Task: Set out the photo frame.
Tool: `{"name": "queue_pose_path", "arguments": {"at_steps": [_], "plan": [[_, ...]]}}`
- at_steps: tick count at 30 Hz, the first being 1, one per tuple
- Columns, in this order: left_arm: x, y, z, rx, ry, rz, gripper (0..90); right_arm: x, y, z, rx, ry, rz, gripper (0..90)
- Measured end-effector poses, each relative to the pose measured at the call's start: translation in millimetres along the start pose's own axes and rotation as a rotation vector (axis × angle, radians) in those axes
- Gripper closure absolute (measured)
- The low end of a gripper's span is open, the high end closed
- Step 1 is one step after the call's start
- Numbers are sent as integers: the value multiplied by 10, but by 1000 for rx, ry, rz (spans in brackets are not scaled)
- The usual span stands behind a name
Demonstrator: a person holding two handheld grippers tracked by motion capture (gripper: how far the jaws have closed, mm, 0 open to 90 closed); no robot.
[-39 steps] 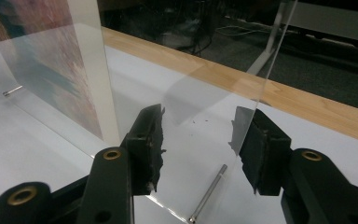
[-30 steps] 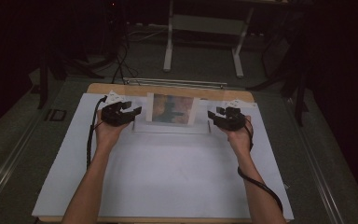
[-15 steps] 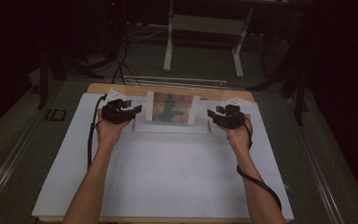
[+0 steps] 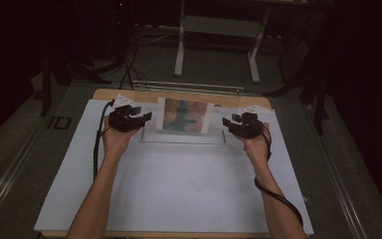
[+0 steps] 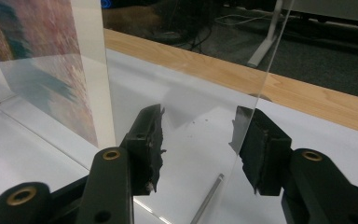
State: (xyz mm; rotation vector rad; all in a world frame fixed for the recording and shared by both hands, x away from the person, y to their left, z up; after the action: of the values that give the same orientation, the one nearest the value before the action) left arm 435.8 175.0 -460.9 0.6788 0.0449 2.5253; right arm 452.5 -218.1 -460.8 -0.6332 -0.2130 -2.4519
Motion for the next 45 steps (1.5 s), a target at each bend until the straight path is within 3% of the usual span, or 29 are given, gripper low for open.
{"name": "queue_pose_path", "arguments": {"at_steps": [14,23,45], "plan": [[161,95,-19,15,13,-17,462,173,-79,21,19,5,-7,521],[309,202,1,-6,8,-23,480,332,-132,22,22,2,1,521],[554,353,-217,15,-22,-43,487,614,-322,-106,35,-18,12,534]]}}
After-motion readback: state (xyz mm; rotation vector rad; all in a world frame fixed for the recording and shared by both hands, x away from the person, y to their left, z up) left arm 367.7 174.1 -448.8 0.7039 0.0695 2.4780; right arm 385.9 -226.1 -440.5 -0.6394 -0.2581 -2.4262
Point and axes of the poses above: each handheld gripper's, and its own axes: x roughly backward along the jaws, z roughly out of its top, y roughly to its right, the point moved 2 cm from there along -x, roughly forward along the jaws, and after that the axes turned 4 degrees about x, right-handed, at the moved point
